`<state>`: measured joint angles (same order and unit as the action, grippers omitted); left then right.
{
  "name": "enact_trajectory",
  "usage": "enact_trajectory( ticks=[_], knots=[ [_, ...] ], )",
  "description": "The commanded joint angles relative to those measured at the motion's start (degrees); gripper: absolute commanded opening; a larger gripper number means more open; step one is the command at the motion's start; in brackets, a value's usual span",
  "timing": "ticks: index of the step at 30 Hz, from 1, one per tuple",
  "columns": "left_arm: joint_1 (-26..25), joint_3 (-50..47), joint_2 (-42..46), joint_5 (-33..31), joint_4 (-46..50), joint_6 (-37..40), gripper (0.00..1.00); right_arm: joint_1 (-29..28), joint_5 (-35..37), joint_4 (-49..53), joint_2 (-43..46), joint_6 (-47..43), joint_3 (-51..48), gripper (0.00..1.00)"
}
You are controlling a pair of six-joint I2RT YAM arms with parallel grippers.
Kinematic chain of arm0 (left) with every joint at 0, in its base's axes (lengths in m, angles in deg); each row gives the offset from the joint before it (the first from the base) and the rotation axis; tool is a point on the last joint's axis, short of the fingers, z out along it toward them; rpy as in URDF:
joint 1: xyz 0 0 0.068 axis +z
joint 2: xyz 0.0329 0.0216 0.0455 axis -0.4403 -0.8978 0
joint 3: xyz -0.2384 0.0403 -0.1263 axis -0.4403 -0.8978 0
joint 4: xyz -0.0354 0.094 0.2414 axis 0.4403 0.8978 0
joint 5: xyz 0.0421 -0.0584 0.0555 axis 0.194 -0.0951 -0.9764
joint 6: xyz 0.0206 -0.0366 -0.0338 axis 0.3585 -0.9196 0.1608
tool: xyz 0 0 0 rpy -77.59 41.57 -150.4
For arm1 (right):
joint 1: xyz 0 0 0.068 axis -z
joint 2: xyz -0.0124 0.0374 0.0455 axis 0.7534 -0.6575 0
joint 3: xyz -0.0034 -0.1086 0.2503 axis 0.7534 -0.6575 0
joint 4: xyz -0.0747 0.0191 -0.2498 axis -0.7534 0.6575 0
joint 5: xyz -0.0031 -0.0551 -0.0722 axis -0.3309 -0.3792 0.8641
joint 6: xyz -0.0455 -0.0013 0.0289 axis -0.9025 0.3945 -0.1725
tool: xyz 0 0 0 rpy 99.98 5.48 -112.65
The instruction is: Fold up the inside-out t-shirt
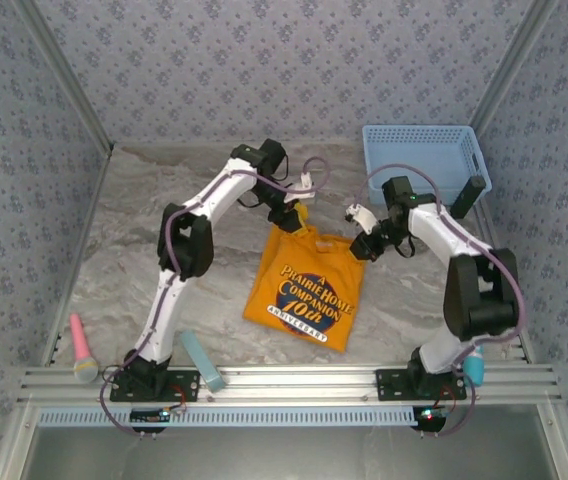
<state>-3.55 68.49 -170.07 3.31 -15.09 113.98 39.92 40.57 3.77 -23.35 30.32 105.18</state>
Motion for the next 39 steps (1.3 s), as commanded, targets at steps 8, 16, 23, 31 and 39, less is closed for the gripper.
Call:
enact_trajectory(
  ticks=[8,16,23,31,39],
  knots=[
    [4.64,-17.66,17.42,-8.02,-33.50,-24.41,1.00,1.06,40.02,-17.14,-1.98,24.99,2.36,0.45],
    [4.55,-25.41,23.73,-8.17,-27.03,-48.89,0.99,-1.64,32.33,-9.61,9.49,46.17,-1.64,0.48],
    [-1.13,-39.58,26.66,-17.05,-28.99,-66.20,0.99,-2.66,19.34,-12.20,15.84,55.80,-11.69,0.46],
    [-3.63,-53.20,30.02,-27.50,-28.34,-74.36,1.00,-7.31,18.56,-15.58,8.23,57.79,-15.07,0.40],
    [-6.50,-66.71,35.49,-22.25,-32.54,-79.81,1.00,-10.99,17.68,-19.24,-2.37,52.95,-10.74,0.39]
  ],
)
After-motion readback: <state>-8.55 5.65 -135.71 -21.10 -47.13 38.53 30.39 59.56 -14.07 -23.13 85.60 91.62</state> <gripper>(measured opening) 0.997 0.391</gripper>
